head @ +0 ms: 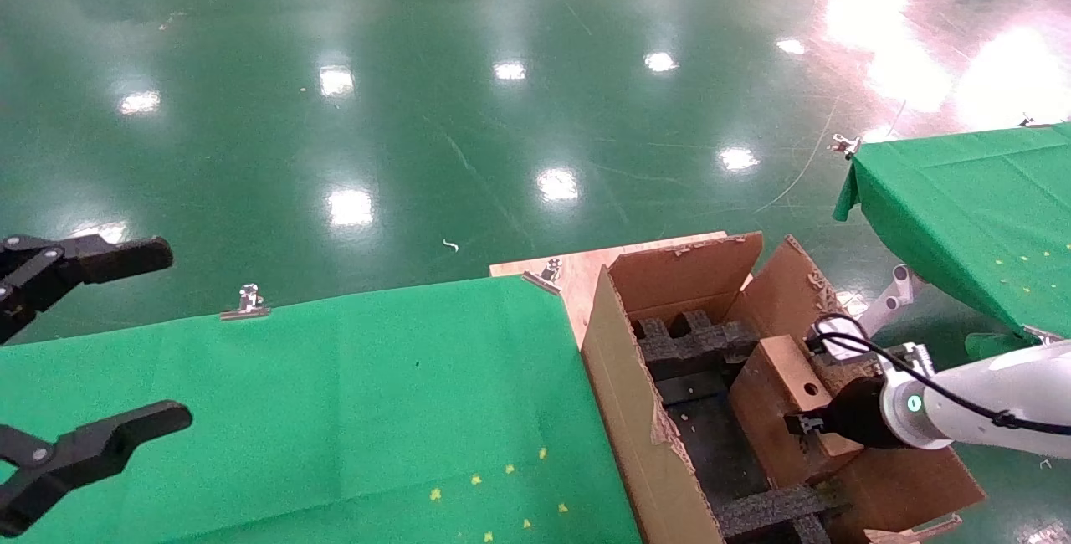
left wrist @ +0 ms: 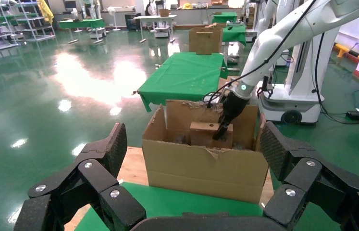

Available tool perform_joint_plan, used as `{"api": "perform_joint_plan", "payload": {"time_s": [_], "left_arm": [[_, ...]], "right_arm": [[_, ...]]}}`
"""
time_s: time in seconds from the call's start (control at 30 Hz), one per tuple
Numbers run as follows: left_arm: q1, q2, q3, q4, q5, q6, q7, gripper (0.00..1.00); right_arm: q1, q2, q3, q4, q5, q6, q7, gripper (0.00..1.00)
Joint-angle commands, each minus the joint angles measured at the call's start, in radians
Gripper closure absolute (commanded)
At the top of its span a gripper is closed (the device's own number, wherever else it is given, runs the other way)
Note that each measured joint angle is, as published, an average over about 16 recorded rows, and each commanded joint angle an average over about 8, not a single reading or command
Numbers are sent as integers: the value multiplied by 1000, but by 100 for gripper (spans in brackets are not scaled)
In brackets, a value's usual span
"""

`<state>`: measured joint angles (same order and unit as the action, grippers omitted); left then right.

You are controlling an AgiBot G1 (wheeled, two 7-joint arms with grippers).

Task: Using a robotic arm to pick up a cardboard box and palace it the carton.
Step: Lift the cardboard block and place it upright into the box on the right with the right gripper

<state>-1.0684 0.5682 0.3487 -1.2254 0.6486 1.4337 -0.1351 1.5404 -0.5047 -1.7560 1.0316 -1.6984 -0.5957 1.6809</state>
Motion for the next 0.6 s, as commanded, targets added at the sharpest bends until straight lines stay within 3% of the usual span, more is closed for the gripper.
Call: {"api": "perform_joint_plan", "payload": {"time_s": [0.03,0.43,0.47,0.6], "left_arm": [[0,0,0,0,0,0,0,0],[0,0,0,0,0,0,0,0],[0,0,0,0,0,0,0,0],[0,0,0,0,0,0,0,0]], "right_arm": [[-14,-16,0,-27,18,9,-17,100],[-71,-88,18,-164,145,-3,-174,100],[-74,-91,20,-170,151,-5,-182,97],[-82,-102,27,-198,177,-8,-215,48]]}}
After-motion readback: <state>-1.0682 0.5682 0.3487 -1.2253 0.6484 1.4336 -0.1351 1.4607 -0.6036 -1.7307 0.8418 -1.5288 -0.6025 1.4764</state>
